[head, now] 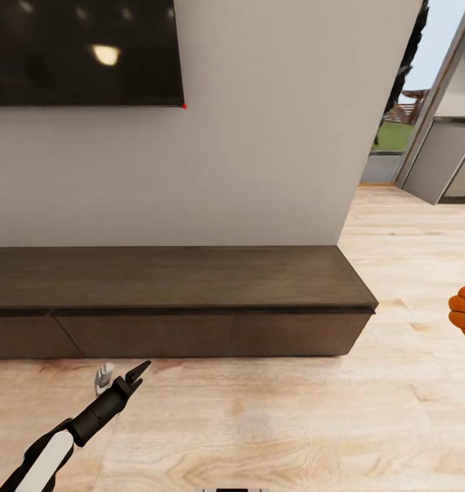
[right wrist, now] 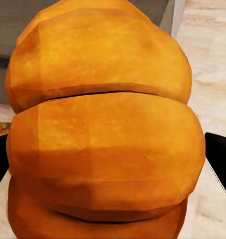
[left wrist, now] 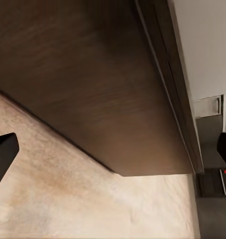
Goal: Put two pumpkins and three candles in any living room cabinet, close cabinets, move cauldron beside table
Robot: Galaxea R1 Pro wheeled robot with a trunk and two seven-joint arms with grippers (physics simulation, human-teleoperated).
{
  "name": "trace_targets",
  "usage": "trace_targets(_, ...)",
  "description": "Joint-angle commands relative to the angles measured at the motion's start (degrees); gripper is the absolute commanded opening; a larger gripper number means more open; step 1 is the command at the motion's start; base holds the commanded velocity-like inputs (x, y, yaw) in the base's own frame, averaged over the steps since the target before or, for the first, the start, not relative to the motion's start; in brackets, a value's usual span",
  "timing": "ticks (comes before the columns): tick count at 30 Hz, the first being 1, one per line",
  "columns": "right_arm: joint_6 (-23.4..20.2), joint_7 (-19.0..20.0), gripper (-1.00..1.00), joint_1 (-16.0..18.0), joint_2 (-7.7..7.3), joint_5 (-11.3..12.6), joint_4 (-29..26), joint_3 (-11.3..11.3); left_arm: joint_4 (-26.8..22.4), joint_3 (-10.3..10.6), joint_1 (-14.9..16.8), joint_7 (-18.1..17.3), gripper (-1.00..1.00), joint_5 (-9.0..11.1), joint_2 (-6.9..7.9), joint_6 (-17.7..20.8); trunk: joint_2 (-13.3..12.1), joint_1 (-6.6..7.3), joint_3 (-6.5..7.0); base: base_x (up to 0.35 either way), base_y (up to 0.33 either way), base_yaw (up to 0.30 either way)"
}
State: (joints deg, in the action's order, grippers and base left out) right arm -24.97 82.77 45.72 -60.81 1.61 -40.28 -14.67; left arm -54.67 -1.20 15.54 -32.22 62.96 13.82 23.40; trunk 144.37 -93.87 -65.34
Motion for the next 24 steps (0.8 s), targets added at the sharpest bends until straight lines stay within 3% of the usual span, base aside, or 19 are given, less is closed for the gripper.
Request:
trace_targets(1, -0.61, 0.19, -1.00, 0.08, -0.01, 0.15, 0.02, -0.01, 0.00, -0.07, 0.02, -0.02, 1.00, 0.49, -0.01, 0.50, 0.02, -0.02, -0.05, 0.334, 0.000, 0.000)
trace_targets(8, -0.61, 0.19, -1.00, 0.08, -0.01, 0.13, 0.02, -0.01, 0.00, -0.03, 0.02, -0.03, 1.00, 0.43, -0.02, 0.46, 0.02, -0.02, -0.05, 0.260, 0.000, 0.000)
trace_targets(19, -0.61, 0.19, -1.00, 0.08, -0.01, 0.07, 0.02, 0.01, 0.00, 0.69, 0.02, -0.27, 1.00, -1.09, 0.42, 0.27, 0.02, -0.02, -0.05, 0.021, 0.000, 0.000)
trace_targets(24, -0.61, 0.19, -1.00, 0.08, -0.01, 0.11, 0.02, 0.00, 0.00, 0.75, 0.02, -0.19, 1.00, -1.36, 0.40, 0.25, 0.07, -0.13, -0.94, 0.000, 0.000, 0.000)
